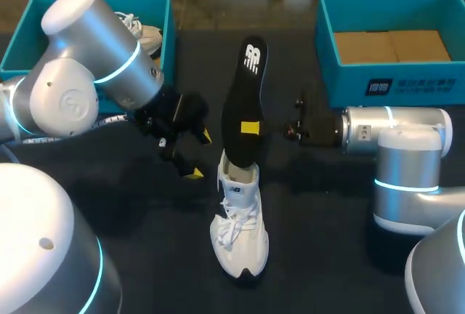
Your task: Take the shoe out of the shoebox, open the shoe tongue, remove and reinsert the insole, then place the shoe into the shoebox
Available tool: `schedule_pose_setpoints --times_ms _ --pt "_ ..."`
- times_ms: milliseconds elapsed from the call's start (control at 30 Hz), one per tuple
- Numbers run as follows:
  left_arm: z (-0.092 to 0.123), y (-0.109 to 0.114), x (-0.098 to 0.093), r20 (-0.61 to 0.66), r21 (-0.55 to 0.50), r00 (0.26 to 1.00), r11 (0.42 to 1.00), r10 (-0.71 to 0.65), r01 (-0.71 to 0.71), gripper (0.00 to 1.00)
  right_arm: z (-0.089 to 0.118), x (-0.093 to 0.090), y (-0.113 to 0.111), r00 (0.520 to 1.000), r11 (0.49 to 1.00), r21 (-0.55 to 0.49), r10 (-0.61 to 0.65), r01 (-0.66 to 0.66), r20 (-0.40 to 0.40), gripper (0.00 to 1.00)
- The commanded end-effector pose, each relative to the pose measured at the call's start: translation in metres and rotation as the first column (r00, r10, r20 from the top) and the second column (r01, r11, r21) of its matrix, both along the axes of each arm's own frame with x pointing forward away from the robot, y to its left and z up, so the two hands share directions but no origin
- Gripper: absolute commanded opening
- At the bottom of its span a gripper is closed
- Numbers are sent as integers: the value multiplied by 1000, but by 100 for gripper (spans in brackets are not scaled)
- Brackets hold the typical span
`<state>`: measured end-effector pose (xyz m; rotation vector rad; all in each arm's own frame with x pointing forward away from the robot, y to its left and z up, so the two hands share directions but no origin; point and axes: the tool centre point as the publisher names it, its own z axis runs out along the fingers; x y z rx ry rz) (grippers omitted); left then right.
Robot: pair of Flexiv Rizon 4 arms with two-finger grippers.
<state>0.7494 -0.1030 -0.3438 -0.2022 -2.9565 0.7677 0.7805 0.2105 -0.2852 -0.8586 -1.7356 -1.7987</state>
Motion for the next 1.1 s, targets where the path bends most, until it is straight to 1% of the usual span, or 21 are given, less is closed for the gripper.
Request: schedule_pose_setpoints --times_ms 33,133,267,600,900,1100 --pt "-2 -1 1 4 -12 1000 1000 7 -7 100 -8 -1 7 1000 1000 -22 -21 21 10 0" --pt "-8 -6 1 9 -14 1000 1000 10 -10 100 -12 0 10 1000 1000 -8 -17 17 22 0" --pt "-12 -10 0 6 -16 1000 1000 18 -18 100 -13 0 12 999 1000 -5 -14 14 41 0" --pt "-21 -15 -4 1 15 1000 1000 22 -22 100 -6 -3 13 997 1000 -11 -22 23 75 0" --pt "-23 -16 -4 2 25 999 999 33 -33 100 -4 -3 16 996 999 -14 -48 49 73 0" --pt "-23 -16 -4 2 25 999 999 33 -33 100 -3 -3 22 996 997 -35 -62 65 70 0"
